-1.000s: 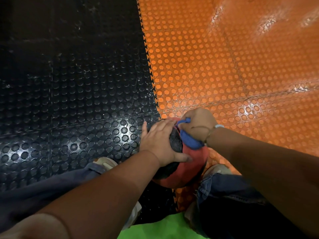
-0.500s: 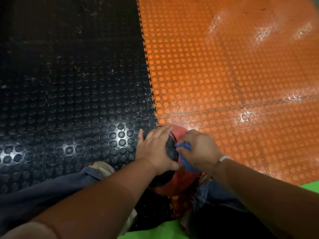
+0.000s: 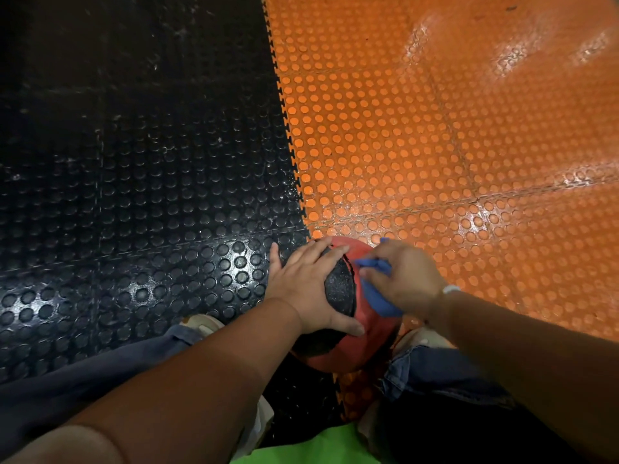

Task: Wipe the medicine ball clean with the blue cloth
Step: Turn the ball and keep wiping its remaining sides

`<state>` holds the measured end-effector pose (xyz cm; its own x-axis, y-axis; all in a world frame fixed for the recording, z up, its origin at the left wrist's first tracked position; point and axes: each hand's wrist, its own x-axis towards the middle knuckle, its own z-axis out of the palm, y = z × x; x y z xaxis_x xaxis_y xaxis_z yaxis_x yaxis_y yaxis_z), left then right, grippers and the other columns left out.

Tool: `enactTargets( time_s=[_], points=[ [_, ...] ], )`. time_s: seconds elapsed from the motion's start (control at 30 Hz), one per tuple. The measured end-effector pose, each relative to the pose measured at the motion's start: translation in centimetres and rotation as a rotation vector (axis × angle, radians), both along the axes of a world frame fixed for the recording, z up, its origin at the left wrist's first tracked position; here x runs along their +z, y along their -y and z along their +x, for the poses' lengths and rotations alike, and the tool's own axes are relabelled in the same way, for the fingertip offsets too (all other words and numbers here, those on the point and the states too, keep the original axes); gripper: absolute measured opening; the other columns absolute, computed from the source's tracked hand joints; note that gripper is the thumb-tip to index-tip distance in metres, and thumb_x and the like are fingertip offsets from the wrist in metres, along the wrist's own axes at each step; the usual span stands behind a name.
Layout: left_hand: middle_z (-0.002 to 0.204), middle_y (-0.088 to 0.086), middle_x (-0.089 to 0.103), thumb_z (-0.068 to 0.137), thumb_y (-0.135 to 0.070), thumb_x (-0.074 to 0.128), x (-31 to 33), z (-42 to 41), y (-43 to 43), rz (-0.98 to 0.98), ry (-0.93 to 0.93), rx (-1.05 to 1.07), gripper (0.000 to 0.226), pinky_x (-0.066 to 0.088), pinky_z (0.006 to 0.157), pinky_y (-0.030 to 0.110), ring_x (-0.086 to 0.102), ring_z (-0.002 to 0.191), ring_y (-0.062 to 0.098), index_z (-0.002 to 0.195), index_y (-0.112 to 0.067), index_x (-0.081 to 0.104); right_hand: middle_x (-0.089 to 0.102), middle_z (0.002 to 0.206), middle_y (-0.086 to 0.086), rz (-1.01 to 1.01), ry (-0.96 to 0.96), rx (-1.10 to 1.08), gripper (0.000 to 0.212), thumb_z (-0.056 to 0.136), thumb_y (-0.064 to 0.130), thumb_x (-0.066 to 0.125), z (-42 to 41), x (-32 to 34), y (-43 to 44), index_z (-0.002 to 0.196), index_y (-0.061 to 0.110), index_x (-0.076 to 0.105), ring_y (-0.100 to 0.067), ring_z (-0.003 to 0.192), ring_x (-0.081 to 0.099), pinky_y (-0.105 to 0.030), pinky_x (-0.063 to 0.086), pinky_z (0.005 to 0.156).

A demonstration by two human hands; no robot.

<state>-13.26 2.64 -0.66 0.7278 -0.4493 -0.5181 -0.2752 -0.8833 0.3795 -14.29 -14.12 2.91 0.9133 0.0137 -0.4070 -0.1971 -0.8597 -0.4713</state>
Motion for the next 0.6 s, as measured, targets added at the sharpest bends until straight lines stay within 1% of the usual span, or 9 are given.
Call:
enactTargets(
  time_s=[0.07,0.1,0.17,0.27,0.33,0.4,0.47,0.53,0.6],
  points=[
    [0.158,-0.018,-0.008,0.046,-0.087,0.062,0.1,0.0,0.4,-0.008,-0.009,0.02,0.126,-0.016,0.112,0.057,-0.004,0.146,0.01,0.147,-0.047,-0.002,0.065,0.091,-0.001,-0.005,-0.05,-0.155,0.017,0.088,0.024,0.06,1.1,-0.1,0.5,0.095,0.011,0.069,-0.02,0.089,0.06,-0.025,0.044,0.072],
    [0.158,-0.018,-0.008,0.046,-0.087,0.062,0.2,0.0,0.7,-0.008,-0.015,0.034,0.126,-0.016,0.112,0.057,-0.004,0.146,0.01,0.147,-0.047,-0.002,0.065,0.089,-0.001,-0.063,-0.055,-0.161,0.017,0.09,0.025,0.058,1.4,-0.2,0.3,0.094,0.011,0.068,-0.02,0.084,0.059,-0.025,0.043,0.068],
    [0.158,-0.019,-0.007,0.044,-0.087,0.063,0.2,0.3,1.0,-0.002,-0.035,0.061,0.128,-0.017,0.111,0.056,-0.003,0.146,0.011,0.147,-0.047,-0.001,0.063,0.094,-0.002,-0.192,-0.019,-0.046,0.019,0.092,0.025,0.053,1.3,0.1,-0.6,0.097,0.014,0.068,-0.02,0.083,0.055,-0.021,0.035,0.067],
    [0.158,-0.019,-0.007,0.044,-0.087,0.063,0.2,0.9,0.9,0.019,-0.049,0.046,0.128,-0.019,0.11,0.056,-0.003,0.146,0.01,0.147,-0.048,-0.002,0.061,0.103,0.0,-0.158,0.005,0.128,0.02,0.092,0.023,0.052,0.2,0.6,-1.2,0.102,0.014,0.066,-0.016,0.092,0.058,-0.019,0.036,0.071],
    [0.158,-0.019,-0.007,0.045,-0.088,0.062,0.2,1.0,0.8,0.023,-0.047,0.033,0.127,-0.019,0.11,0.055,-0.003,0.146,0.01,0.147,-0.048,-0.002,0.063,0.094,0.004,-0.093,-0.049,0.045,0.015,0.091,0.021,0.055,0.5,0.9,-0.4,0.097,0.013,0.067,-0.008,0.079,0.057,-0.016,0.039,0.066],
    [0.158,-0.019,-0.006,0.045,-0.088,0.062,0.2,0.9,1.1,0.007,-0.047,0.06,0.126,-0.018,0.11,0.055,-0.002,0.146,0.011,0.147,-0.049,-0.001,0.066,0.09,-0.001,-0.087,-0.082,-0.122,0.015,0.091,0.022,0.056,1.5,0.8,0.2,0.095,0.012,0.067,-0.014,0.078,0.057,-0.021,0.042,0.067],
    [0.158,-0.019,-0.005,0.046,-0.087,0.063,0.2,1.2,1.3,0.001,-0.053,0.097,0.126,-0.017,0.111,0.055,-0.001,0.146,0.011,0.147,-0.048,-0.001,0.068,0.092,-0.008,-0.15,-0.03,-0.163,0.018,0.09,0.024,0.057,2.1,0.4,0.0,0.095,0.012,0.068,-0.021,0.081,0.057,-0.023,0.04,0.066],
    [0.158,-0.02,-0.004,0.045,-0.086,0.064,0.2,1.5,1.1,0.002,-0.072,0.12,0.126,-0.016,0.111,0.054,0.0,0.146,0.011,0.146,-0.049,-0.001,0.067,0.093,-0.007,-0.176,0.013,-0.06,0.017,0.09,0.023,0.055,1.8,0.4,-0.9,0.095,0.014,0.069,-0.02,0.08,0.056,-0.023,0.036,0.065],
    [0.157,-0.022,-0.004,0.044,-0.085,0.066,0.1,1.5,0.5,0.001,-0.085,0.13,0.126,-0.015,0.111,0.055,0.001,0.146,0.011,0.146,-0.051,0.0,0.063,0.093,-0.002,-0.121,0.008,0.101,0.016,0.089,0.02,0.056,0.9,0.4,-1.5,0.095,0.017,0.07,-0.019,0.084,0.057,-0.023,0.038,0.067]
  ],
)
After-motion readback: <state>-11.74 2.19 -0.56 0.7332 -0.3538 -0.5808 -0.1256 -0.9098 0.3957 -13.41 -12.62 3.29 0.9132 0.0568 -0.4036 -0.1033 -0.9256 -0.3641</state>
